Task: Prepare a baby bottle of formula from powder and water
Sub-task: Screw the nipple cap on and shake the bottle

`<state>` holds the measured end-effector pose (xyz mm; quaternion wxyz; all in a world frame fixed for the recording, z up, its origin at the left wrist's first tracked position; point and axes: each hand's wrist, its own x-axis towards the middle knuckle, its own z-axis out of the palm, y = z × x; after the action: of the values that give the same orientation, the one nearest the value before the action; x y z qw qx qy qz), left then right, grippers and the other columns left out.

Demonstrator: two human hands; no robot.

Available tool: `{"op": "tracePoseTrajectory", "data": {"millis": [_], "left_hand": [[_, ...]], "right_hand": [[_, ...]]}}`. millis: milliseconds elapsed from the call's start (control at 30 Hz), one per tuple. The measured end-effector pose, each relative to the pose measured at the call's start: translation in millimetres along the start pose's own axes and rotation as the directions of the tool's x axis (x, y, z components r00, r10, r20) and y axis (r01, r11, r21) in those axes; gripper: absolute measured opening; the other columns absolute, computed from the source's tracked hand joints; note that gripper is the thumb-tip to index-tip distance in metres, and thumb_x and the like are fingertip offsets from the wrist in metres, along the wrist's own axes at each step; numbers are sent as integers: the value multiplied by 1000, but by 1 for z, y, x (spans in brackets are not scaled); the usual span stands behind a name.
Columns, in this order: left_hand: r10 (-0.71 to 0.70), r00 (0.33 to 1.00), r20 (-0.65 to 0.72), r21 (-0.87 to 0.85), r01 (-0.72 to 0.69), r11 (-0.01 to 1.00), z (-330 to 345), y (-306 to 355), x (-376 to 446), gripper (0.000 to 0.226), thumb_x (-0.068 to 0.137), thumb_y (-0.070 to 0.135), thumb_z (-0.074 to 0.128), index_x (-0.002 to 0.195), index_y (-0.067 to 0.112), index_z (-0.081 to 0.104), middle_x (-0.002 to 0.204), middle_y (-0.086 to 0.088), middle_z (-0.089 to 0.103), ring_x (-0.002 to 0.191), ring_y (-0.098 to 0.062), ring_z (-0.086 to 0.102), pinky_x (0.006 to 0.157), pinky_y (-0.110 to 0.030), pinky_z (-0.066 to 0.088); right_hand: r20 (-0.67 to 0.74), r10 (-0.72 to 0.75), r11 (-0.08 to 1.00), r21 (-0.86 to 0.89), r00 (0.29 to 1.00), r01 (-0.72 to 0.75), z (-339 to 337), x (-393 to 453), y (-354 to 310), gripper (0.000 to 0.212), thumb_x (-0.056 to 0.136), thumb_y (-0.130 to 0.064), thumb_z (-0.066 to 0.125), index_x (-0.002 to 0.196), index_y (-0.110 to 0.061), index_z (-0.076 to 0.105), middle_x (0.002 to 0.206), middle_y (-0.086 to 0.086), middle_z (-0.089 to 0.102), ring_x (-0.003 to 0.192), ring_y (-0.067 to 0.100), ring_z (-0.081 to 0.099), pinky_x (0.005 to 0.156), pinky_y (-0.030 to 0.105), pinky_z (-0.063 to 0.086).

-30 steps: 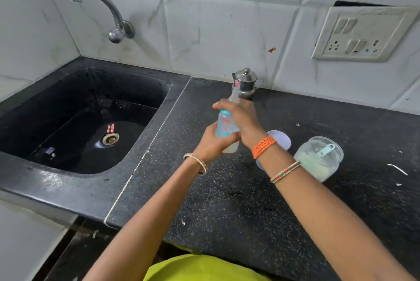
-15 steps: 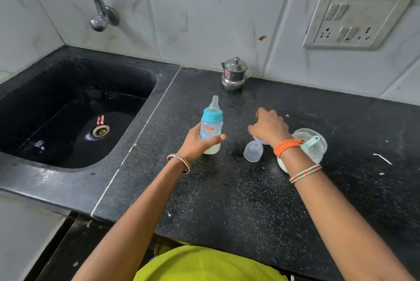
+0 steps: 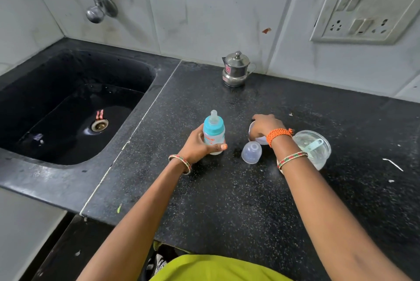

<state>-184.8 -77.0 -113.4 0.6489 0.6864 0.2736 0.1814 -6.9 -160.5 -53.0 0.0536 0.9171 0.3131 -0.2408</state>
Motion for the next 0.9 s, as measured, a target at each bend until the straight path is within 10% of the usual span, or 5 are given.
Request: {"op": "tracePoseTrajectory", "data": {"millis": [300, 433, 567, 700, 900], "left_hand": [[37, 999, 4, 72, -37, 997, 3, -12, 2, 60, 65, 16, 84, 116, 21, 53, 110, 3, 66, 102, -13, 63, 94, -29, 49], [63, 998, -28, 107, -60, 992, 6, -13, -1, 62, 66, 21, 83, 119, 20, 51, 115, 1, 64, 106, -13, 62, 95, -29, 48], [66, 997, -30, 126, -62, 990, 6, -12, -2, 60, 67, 20, 83, 117, 22, 50, 113, 3, 64, 105, -12, 61, 97, -31, 47], [51, 998, -25, 146, -47, 988, 4, -12, -4, 62, 66, 23, 83, 119, 23, 50, 116, 2, 63, 107, -12, 60, 99, -33, 47], [48, 999, -18, 188, -44, 981, 4, -11, -3, 60, 66, 26, 83, 117, 24, 51, 114, 2, 65, 105, -13, 62, 98, -33, 47]], "right_hand": [[-131, 38, 997, 69, 991, -29, 6, -14, -5, 77, 81, -43, 67, 142, -14, 30, 148, 24, 25, 131, 47, 33, 99, 51, 41], [-176, -58, 995, -96, 983, 41, -3, -47, -9, 65, 81, -53, 65, 128, -11, 49, 130, 15, 52, 116, 33, 53, 81, 37, 44], [-47, -100, 969, -230, 994, 87, 11, -65, -14, 57, 79, -38, 72, 125, -10, 53, 124, 10, 58, 113, 29, 57, 81, 33, 46], [-149, -180, 983, 11, 972, 184, 9, -64, -11, 43, 80, -15, 66, 119, -11, 48, 115, 13, 59, 101, 31, 61, 77, 37, 51], [-670, -333, 706, 288, 663, 646, -31, -100, -22, 38, 80, -30, 66, 107, -16, 43, 89, 3, 55, 73, 24, 49, 57, 29, 35]]}}
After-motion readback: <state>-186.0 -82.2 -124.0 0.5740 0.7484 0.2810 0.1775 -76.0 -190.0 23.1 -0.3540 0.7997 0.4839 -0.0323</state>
